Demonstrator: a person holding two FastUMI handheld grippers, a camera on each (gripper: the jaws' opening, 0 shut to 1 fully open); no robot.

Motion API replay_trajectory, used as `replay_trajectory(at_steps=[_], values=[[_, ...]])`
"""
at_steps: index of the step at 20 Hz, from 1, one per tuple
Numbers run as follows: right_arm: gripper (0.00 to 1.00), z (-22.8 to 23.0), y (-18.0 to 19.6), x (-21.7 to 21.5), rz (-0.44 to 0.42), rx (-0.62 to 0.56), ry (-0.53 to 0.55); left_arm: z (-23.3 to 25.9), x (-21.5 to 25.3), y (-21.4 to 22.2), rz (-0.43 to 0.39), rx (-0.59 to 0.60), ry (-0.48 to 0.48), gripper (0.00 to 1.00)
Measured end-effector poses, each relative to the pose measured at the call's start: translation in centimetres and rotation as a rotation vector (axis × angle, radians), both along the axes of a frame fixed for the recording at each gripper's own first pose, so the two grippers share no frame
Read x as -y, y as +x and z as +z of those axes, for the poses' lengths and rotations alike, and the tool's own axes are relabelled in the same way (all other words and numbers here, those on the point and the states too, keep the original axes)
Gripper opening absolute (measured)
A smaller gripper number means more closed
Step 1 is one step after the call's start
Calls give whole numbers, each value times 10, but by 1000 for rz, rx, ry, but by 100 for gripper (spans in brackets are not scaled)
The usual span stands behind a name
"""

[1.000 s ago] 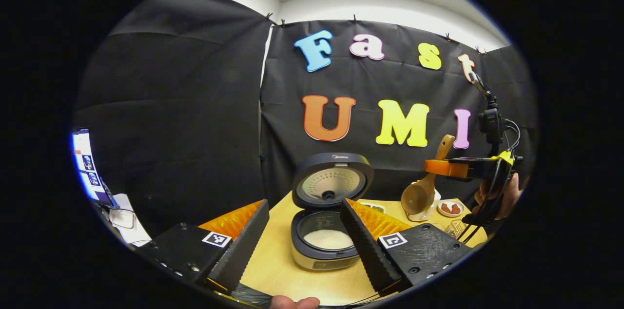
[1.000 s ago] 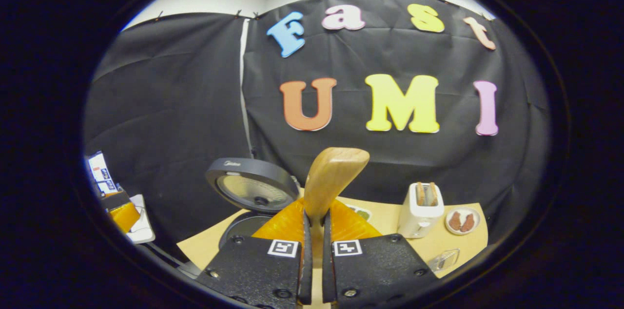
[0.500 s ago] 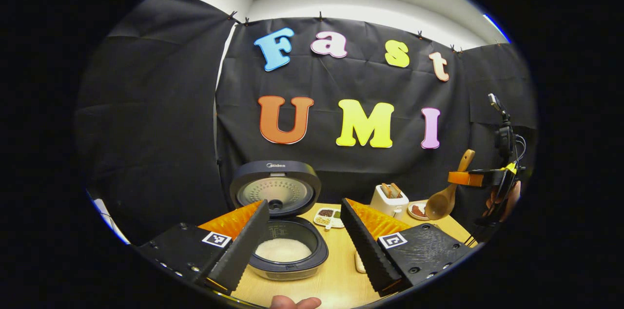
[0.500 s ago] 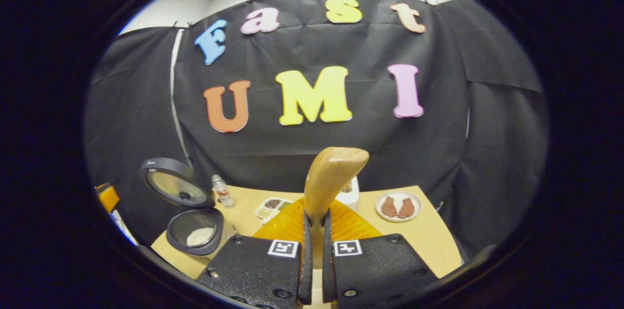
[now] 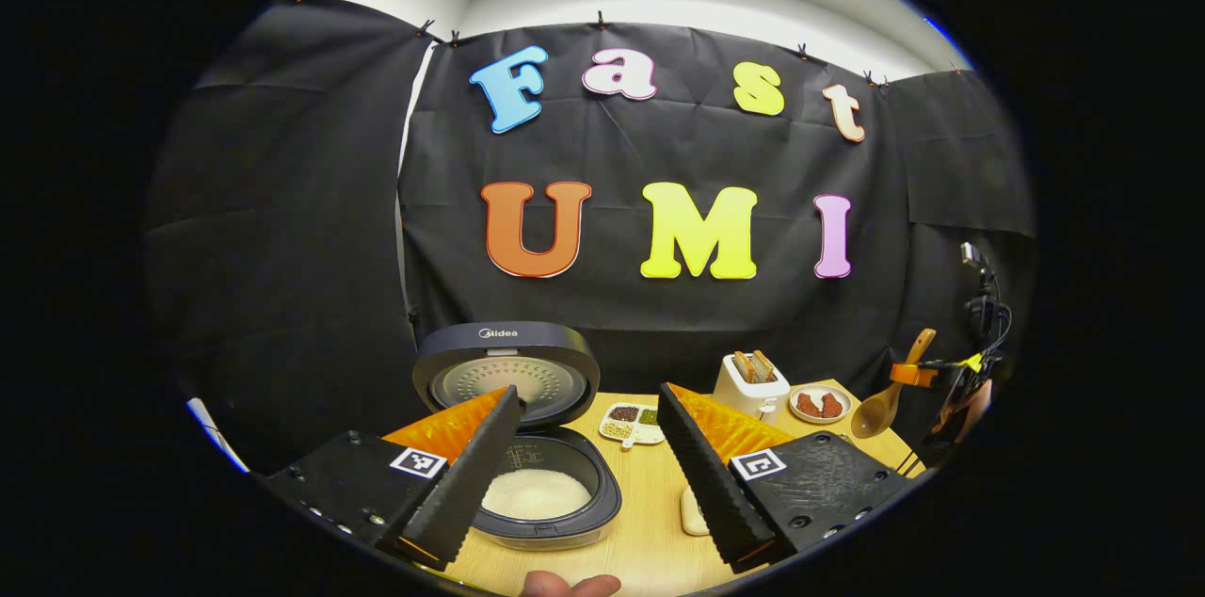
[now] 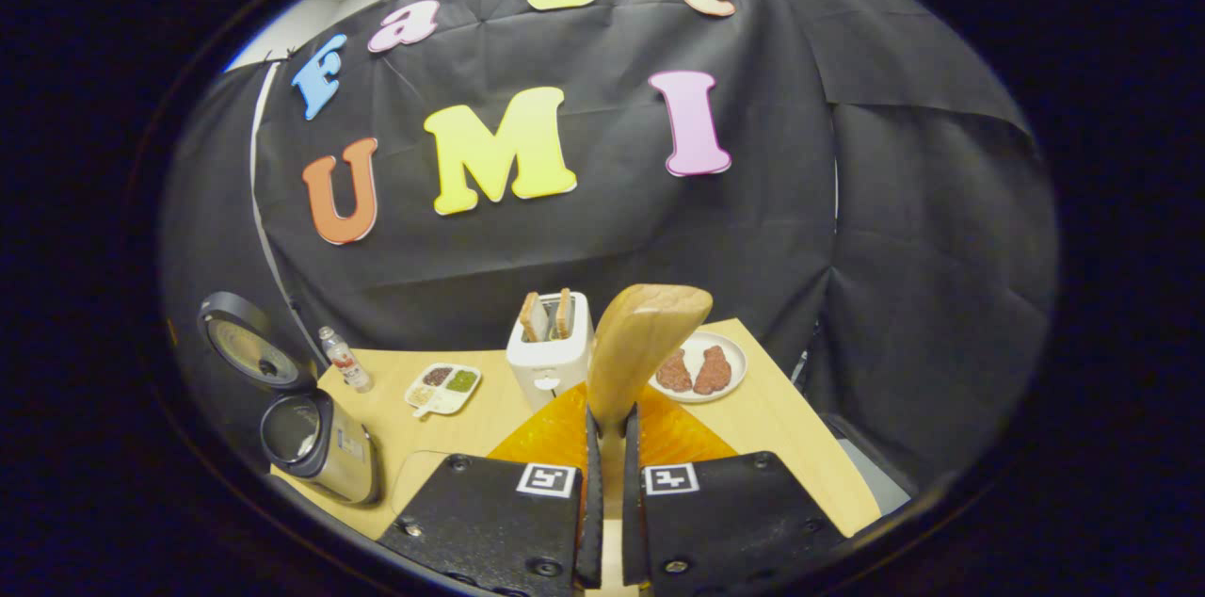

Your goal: Close the left gripper, press the button to open the rice cooker; take a wooden spoon from the chopstick holder with the right hand, scoop a spoonful of rice and pour it into the rice cooker, then put the wooden spoon back into the chopstick holder.

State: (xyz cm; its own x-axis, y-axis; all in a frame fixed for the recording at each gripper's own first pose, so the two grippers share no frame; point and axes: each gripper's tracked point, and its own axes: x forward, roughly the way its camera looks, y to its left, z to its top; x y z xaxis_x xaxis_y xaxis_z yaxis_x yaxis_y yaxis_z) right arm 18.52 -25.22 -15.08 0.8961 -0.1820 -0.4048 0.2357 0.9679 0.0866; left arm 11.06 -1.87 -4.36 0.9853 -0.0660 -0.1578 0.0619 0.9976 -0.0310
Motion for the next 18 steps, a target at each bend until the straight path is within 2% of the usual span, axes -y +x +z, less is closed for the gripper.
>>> replay_trajectory(at_steps=[3,6,11,18], values=[[13,-40,10,17,-18,-46,53,-2,7,5,16,-8,12,95],[13,-77,21,30,-21,-85,56,-1,16,11,16,-10,34,94],[13,-131,32,29,12,-152,108,-3,25,22,29,-27,55,95],[16,-151,35,32,11,-163,129,0,26,31,39,-31,64,95]])
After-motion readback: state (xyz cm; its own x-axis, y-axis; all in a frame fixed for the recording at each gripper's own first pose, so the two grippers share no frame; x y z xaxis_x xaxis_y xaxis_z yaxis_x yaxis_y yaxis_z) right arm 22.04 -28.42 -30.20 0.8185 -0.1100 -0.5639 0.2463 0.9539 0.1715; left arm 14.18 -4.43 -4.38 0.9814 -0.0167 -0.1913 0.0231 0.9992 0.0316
